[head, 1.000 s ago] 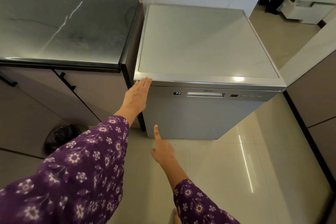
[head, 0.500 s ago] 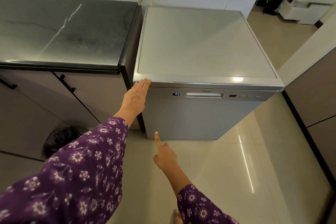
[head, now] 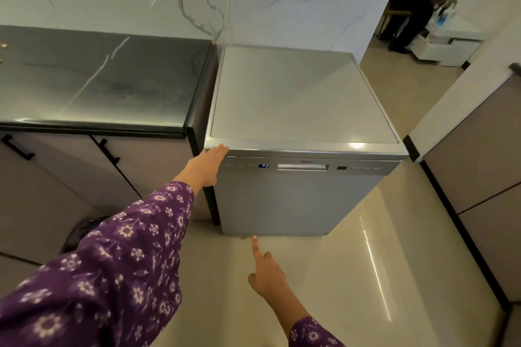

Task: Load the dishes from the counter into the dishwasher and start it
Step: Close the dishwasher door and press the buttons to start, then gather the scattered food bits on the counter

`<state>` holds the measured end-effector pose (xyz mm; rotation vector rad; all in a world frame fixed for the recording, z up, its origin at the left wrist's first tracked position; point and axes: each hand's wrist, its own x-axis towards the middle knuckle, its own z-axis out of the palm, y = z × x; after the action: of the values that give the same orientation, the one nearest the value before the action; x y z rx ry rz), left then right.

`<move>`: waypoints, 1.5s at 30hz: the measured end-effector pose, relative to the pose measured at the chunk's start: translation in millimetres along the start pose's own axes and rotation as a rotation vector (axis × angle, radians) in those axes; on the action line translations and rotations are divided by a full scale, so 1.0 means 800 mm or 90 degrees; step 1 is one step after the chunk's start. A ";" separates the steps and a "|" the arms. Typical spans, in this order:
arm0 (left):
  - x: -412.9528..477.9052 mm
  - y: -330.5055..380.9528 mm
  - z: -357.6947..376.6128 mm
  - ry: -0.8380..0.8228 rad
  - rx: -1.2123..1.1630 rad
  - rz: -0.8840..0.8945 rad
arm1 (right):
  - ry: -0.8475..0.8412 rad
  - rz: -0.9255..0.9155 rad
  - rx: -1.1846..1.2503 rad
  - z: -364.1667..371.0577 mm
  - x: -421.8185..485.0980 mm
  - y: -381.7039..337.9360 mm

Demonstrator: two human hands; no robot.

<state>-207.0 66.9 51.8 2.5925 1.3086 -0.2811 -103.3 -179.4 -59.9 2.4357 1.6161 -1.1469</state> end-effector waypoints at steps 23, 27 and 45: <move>-0.172 -0.025 -0.022 0.056 -0.154 -0.211 | 0.067 -0.158 -0.133 -0.182 -0.030 -0.052; -0.191 -0.063 -0.031 0.091 -0.180 -0.272 | 0.080 -0.237 -0.176 -0.194 -0.007 -0.094; -0.251 -0.356 -0.070 0.213 -0.280 -0.444 | 0.077 -0.445 -0.193 -0.172 0.136 -0.452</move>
<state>-550.5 93.5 127.6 1.7996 2.0823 0.3198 -292.0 129.2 114.6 1.8190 2.5640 -0.6993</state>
